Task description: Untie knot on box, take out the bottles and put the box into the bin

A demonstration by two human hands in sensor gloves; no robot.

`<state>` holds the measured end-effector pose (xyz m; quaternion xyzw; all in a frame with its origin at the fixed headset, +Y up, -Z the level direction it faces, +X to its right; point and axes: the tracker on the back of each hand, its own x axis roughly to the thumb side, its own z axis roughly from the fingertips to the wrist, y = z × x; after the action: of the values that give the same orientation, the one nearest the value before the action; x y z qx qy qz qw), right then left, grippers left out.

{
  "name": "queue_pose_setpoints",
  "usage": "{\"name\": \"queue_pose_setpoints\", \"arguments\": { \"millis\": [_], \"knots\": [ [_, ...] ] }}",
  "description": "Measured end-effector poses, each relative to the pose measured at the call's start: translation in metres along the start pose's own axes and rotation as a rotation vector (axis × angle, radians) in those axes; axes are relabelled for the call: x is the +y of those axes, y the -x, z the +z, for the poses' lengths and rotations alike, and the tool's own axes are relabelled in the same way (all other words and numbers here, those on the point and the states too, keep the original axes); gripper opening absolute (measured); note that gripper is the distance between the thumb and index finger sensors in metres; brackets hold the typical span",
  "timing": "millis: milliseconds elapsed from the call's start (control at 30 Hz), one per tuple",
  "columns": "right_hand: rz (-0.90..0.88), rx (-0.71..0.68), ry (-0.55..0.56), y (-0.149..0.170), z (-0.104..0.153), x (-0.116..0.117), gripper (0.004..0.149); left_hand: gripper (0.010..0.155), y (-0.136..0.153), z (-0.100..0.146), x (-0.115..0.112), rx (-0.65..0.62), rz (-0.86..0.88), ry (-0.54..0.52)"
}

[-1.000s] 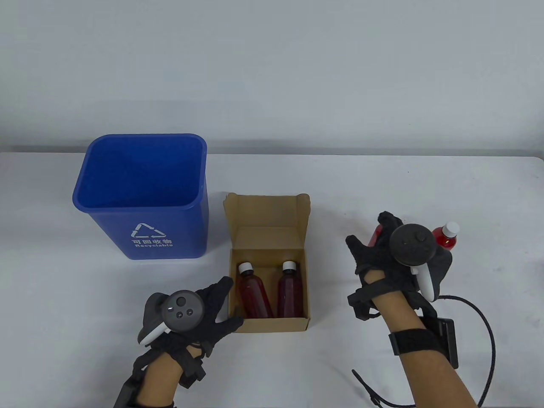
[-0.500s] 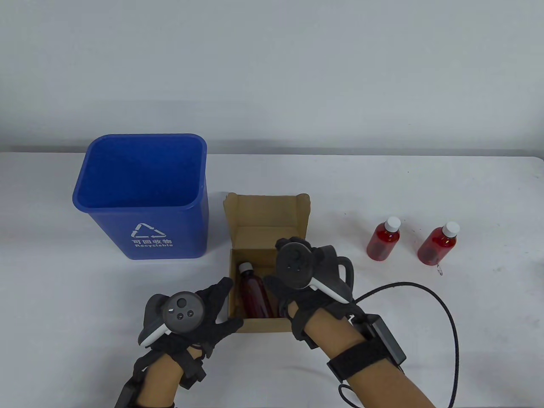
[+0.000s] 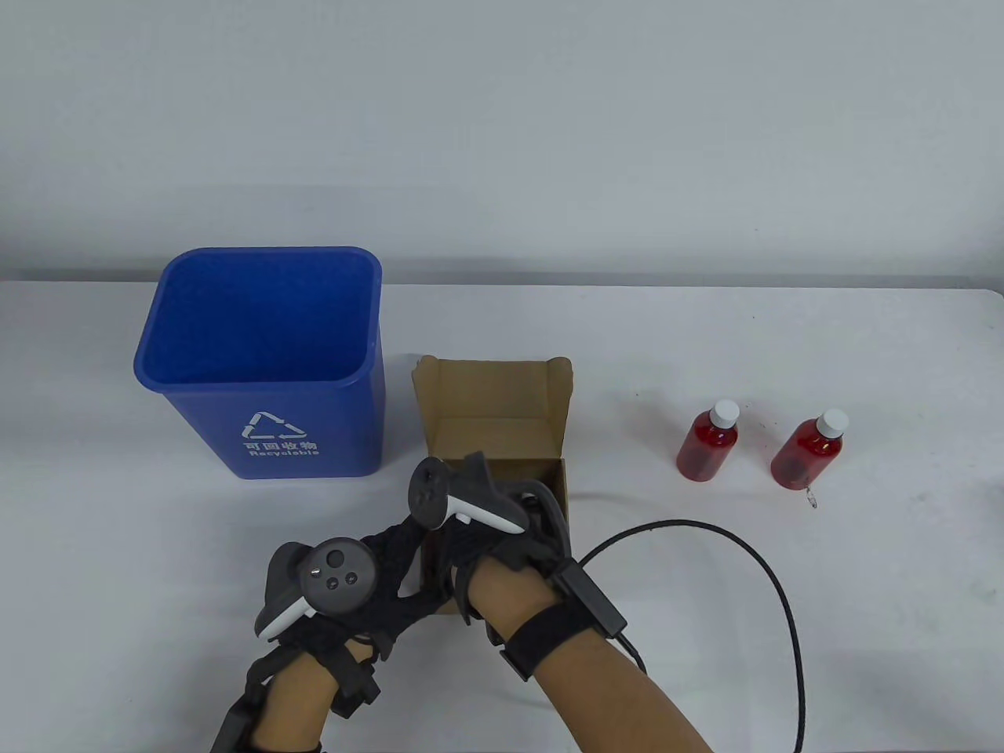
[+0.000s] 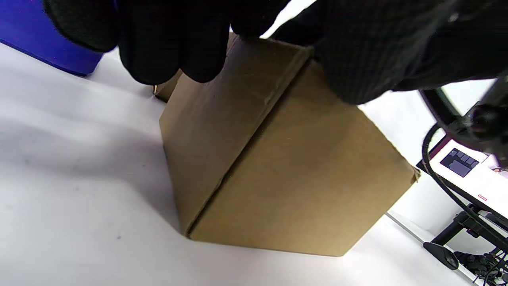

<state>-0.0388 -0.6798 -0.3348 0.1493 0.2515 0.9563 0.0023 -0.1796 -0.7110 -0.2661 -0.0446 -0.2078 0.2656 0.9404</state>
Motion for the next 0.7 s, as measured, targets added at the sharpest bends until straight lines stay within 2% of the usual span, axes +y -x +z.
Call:
{"name": "queue_pose_setpoints", "arguments": {
  "millis": [267, 333, 400, 700],
  "knots": [
    [0.013, 0.121, -0.110, 0.011, -0.033, 0.010, 0.087, 0.091, -0.001, -0.001, 0.000, -0.003, -0.001, 0.006],
    [0.018, 0.124, -0.120, 0.013, -0.040, 0.012, 0.087, 0.091, -0.001, -0.002, 0.000, -0.006, -0.002, 0.010],
    [0.017, 0.132, -0.196, 0.013, -0.047, 0.013, 0.088, 0.091, -0.001, -0.002, 0.000, -0.006, -0.002, 0.010],
    [0.077, 0.156, -0.352, 0.012, -0.065, 0.018, 0.093, 0.091, -0.001, -0.002, 0.000, -0.005, -0.003, 0.010]
  ]
}}
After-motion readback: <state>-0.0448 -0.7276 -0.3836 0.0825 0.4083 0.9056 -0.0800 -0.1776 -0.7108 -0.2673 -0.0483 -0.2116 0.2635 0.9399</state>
